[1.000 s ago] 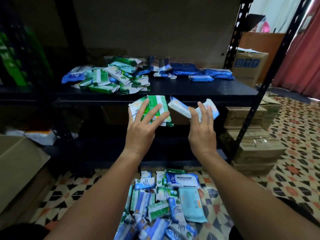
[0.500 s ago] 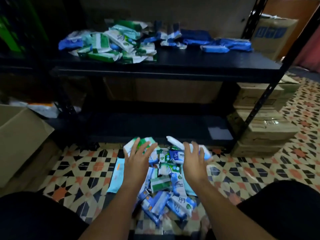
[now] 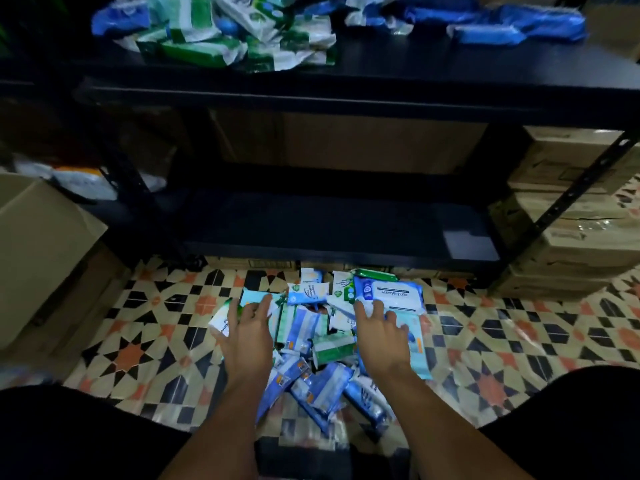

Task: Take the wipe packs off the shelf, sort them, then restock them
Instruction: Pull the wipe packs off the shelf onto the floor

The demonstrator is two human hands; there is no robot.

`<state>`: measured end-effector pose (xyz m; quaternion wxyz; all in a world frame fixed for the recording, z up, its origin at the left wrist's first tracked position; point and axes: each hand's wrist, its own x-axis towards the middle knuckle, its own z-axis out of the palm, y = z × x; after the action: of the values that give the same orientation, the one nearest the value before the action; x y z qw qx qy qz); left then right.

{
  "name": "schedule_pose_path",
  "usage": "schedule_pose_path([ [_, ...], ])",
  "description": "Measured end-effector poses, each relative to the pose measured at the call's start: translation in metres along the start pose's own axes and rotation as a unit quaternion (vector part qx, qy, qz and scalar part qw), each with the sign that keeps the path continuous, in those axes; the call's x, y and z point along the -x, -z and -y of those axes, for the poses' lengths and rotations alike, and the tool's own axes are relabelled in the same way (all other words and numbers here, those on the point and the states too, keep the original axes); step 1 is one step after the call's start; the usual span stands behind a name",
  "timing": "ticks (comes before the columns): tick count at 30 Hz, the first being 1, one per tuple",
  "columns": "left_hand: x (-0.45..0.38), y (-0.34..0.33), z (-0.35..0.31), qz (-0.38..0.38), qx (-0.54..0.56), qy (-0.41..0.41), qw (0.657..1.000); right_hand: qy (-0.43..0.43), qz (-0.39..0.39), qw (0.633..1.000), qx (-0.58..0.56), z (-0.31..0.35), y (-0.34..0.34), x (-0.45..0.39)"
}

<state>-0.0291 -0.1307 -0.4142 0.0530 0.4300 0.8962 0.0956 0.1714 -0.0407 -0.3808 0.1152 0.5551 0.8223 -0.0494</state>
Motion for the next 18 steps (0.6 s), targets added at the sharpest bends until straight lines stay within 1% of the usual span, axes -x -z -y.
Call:
schedule_pose_path([
  [5,-0.031,0.004,-0.003,-0.017,0.004,0.007,1.0,0.056,-0.036,0.998,0.014,0.018,0.011,-0.029],
  [9,-0.062,0.008,-0.011,-0.034,0.021,0.018,0.999,0.068,-0.045,0.997,0.008,0.031,0.024,-0.057],
  [13,-0.093,0.006,-0.014,-0.047,0.031,0.014,0.998,0.077,-0.097,0.992,-0.011,0.041,0.022,-0.088],
  [14,-0.1,0.003,-0.013,-0.04,0.04,0.007,0.998,0.081,-0.092,0.992,-0.028,0.044,0.019,-0.095],
  [15,-0.106,-0.002,-0.012,-0.021,0.052,0.003,0.998,0.088,-0.065,0.992,-0.055,0.046,0.014,-0.102],
  [16,-0.109,-0.006,-0.012,0.005,0.064,0.004,0.998,0.096,-0.017,0.991,-0.093,0.047,0.008,-0.107],
  [18,-0.111,-0.017,-0.01,0.067,0.091,0.015,0.993,0.116,0.108,0.974,-0.164,0.048,-0.011,-0.115],
])
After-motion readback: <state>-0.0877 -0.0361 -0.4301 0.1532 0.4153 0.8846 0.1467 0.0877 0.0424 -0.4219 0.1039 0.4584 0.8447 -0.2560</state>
